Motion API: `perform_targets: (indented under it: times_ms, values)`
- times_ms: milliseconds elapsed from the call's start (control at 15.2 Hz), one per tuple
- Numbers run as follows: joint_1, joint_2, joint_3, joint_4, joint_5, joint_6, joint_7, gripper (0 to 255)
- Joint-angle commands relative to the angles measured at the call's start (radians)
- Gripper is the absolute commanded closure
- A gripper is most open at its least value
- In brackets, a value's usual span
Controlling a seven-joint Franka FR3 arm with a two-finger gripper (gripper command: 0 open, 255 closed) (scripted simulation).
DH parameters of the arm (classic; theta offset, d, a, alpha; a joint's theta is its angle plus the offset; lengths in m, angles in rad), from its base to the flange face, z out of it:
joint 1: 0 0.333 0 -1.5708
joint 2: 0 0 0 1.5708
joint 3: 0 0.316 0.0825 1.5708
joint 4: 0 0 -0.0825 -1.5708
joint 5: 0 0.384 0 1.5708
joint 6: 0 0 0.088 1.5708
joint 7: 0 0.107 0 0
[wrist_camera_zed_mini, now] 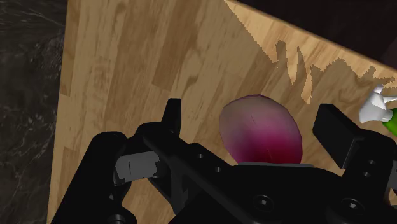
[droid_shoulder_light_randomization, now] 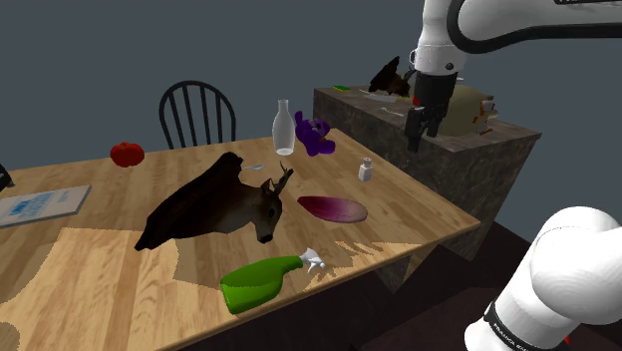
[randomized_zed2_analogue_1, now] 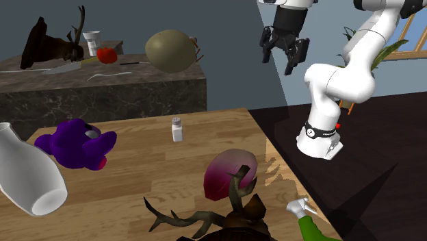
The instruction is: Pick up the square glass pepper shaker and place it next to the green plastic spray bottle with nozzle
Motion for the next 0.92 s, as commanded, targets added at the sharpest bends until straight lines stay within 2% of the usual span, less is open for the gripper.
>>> perform_targets:
  times_ms: [0, 462, 858]
  values:
    - [0.000, 0.000, 0.000, 0.000, 0.000, 0.000, 0.000, 0]
    - [-0.032, 0.211, -0.103, 0.039, -0.020, 0.165, -0.081, 0]
    - [-0.051, 0.421, -0.182, 0.122, -0.002, 0.281, -0.159, 0]
